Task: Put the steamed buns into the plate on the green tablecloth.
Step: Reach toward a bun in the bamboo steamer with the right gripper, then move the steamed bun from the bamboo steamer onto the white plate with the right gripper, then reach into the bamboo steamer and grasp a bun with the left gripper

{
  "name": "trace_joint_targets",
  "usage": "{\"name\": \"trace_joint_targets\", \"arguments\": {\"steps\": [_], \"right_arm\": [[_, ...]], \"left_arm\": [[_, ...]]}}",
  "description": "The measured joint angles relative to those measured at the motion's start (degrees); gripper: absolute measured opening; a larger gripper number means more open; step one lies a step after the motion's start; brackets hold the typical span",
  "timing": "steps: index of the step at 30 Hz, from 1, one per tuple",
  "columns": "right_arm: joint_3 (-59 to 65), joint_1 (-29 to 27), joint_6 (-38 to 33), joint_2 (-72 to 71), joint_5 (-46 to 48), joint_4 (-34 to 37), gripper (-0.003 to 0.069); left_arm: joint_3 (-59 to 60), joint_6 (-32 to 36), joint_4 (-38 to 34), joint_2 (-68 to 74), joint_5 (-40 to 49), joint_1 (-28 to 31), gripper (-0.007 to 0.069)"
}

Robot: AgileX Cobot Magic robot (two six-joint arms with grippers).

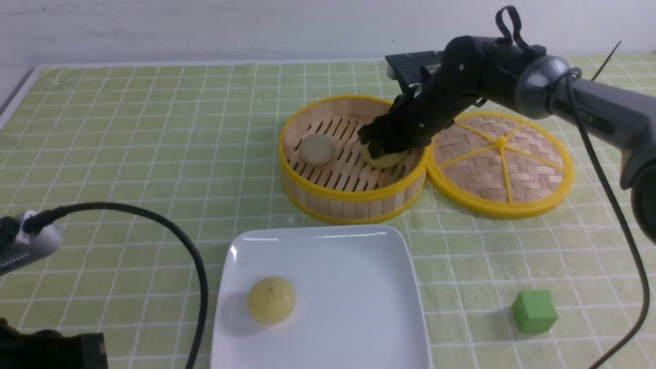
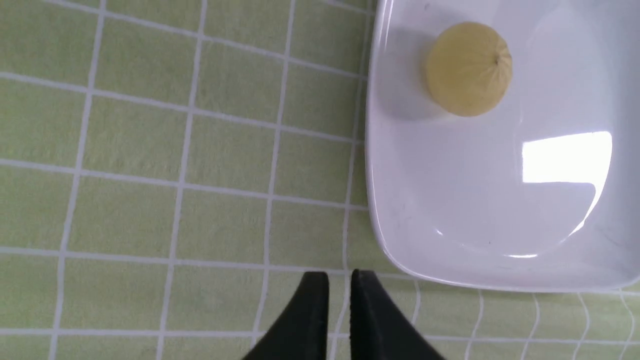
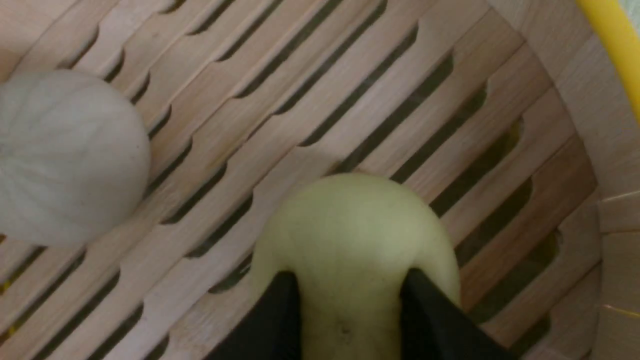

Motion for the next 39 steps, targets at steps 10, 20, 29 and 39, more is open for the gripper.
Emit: {"name": "trace_joint_targets", "arguments": {"steps": [10, 20, 29, 39], "right_arm": [[3.81, 0.41, -0.43, -16.91, 25.21, 0.75, 0.0015], [37.53, 12.54, -2.10, -25.91, 8.78, 7.95, 0.0032], [38.61, 13.22, -2.24, -25.47, 6.61, 6.00, 0.0400], [31.07, 5.70, 0.93, -42.12, 26.07, -6.26, 0.0034]], "left_arm": [[0.00, -0.13, 0.16, 0.00, -2.00, 0.00, 0.0108], [0.00, -0.13, 0.64, 0.00, -2.47, 0.00, 0.0125], [0.00, -0.56, 1.29, 0.00, -3.63, 0.00, 0.0127], [-0.49, -0.95, 0.19, 8.84, -4.03, 0.00, 0.0064]]}}
